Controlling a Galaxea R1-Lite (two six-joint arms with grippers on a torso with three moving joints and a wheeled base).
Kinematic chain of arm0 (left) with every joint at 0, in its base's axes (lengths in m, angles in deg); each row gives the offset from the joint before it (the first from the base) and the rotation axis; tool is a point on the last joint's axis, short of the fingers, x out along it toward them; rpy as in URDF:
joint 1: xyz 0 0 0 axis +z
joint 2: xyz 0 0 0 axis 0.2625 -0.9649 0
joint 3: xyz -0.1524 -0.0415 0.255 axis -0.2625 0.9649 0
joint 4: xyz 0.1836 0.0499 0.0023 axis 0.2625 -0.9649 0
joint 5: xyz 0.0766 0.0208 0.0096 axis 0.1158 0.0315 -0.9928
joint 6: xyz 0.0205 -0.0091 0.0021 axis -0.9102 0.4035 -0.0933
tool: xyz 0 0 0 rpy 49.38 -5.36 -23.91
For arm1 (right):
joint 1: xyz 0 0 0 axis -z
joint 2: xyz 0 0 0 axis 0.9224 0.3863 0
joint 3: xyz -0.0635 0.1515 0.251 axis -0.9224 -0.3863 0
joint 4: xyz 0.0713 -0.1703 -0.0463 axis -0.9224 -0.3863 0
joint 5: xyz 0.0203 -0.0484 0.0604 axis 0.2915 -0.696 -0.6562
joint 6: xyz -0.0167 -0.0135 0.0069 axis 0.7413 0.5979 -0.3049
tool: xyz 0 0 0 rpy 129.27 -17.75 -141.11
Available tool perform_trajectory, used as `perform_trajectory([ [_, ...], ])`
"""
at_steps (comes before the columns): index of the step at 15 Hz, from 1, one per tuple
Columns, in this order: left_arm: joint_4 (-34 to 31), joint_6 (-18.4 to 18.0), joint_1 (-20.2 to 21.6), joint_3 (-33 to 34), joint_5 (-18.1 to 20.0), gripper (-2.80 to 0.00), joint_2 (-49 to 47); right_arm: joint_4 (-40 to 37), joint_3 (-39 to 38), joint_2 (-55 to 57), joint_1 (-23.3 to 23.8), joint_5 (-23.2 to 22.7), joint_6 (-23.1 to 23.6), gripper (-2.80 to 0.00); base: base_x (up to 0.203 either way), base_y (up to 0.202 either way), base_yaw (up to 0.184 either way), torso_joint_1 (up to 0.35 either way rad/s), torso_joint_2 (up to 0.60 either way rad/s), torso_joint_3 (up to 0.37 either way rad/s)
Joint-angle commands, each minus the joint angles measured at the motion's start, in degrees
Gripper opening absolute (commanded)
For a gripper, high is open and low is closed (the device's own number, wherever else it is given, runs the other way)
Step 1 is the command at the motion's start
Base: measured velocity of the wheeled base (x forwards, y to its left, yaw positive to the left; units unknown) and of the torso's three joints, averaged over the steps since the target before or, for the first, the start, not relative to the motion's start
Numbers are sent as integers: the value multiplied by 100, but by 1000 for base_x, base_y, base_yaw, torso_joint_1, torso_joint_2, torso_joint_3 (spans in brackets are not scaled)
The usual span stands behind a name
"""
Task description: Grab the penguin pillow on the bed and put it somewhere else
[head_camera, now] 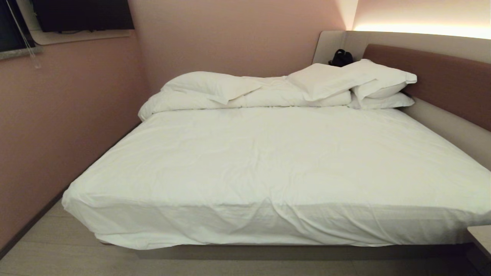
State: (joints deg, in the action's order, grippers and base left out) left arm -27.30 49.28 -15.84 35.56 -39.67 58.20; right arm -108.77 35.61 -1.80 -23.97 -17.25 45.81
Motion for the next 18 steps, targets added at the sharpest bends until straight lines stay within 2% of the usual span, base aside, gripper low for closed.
perform_trajectory([
  [1,3,6,1,0,-5,-280,2,-8,313,411,426,3,-10,-280,0,0,0,0,0,0],
  [11,3,6,1,0,-5,-280,2,40,828,1064,1590,-32,-24,-280,0,0,0,0,0,0],
  [15,3,6,1,0,-5,-280,2,443,858,1376,2134,-32,-16,-280,0,0,0,0,0,0],
  [18,3,6,1,0,-5,-280,2,689,875,1552,2331,-40,-17,-280,0,0,0,0,0,0],
])
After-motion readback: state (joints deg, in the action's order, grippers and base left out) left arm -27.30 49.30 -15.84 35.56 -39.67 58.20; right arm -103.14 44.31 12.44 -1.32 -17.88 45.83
